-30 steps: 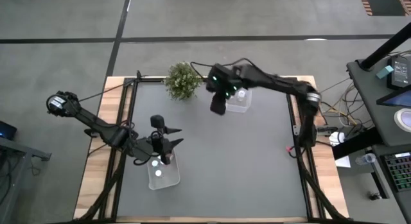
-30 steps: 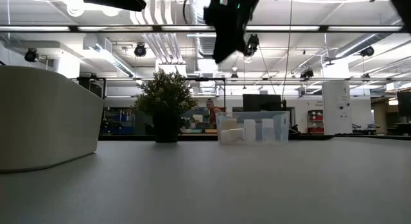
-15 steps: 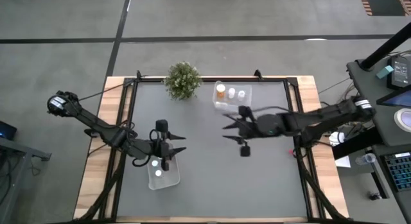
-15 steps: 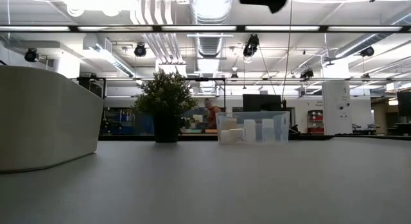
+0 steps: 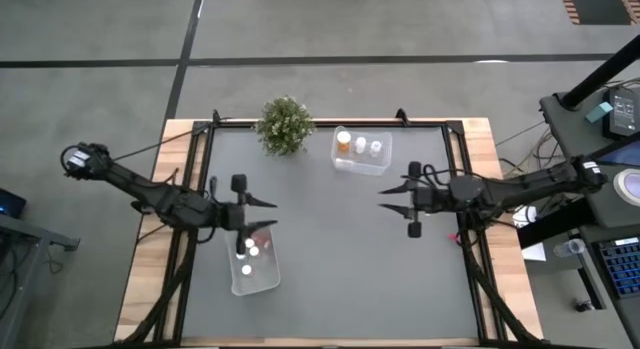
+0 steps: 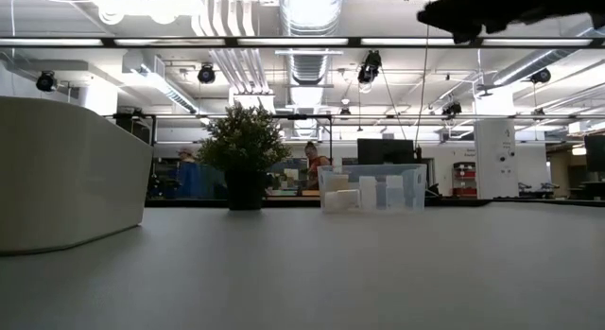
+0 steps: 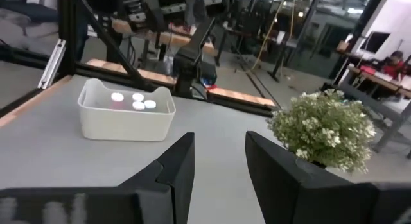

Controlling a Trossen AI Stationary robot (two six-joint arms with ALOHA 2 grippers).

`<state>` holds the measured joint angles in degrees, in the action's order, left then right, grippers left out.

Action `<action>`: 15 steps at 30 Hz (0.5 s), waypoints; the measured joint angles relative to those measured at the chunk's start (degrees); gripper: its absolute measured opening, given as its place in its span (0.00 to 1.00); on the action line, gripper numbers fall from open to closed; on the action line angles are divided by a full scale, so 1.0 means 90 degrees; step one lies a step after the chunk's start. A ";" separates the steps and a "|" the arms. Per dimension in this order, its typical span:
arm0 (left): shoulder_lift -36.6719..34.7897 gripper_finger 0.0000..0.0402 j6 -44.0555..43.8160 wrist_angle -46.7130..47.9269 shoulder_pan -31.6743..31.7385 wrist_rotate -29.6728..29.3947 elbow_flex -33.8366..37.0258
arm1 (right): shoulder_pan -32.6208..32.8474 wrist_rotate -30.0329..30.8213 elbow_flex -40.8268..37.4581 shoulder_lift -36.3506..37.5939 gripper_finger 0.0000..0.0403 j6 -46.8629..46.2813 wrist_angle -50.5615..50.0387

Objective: Pick and place medicine bottles into bin by pill shape (circle, oval)
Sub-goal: Return to Home Position

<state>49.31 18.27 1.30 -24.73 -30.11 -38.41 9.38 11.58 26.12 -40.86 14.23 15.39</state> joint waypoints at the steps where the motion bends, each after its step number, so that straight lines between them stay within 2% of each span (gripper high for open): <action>1: -0.0186 0.39 0.0004 -0.0180 0.0030 0.0005 0.0197 | -0.0001 0.0000 -0.0175 0.0203 0.32 0.0002 0.0043; 7: -0.1320 0.30 -0.0098 -0.0918 0.0171 0.0010 0.1270 | -0.0004 0.0001 -0.1009 0.1270 0.32 -0.0016 0.0246; 15: -0.2460 0.16 -0.0166 -0.1311 0.0224 0.0001 0.2216 | -0.0004 0.0001 -0.1798 0.2477 0.32 -0.0026 0.0372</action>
<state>27.17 16.78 -10.50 -22.71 -30.10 -18.46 9.34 11.60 9.93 -18.57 14.00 18.74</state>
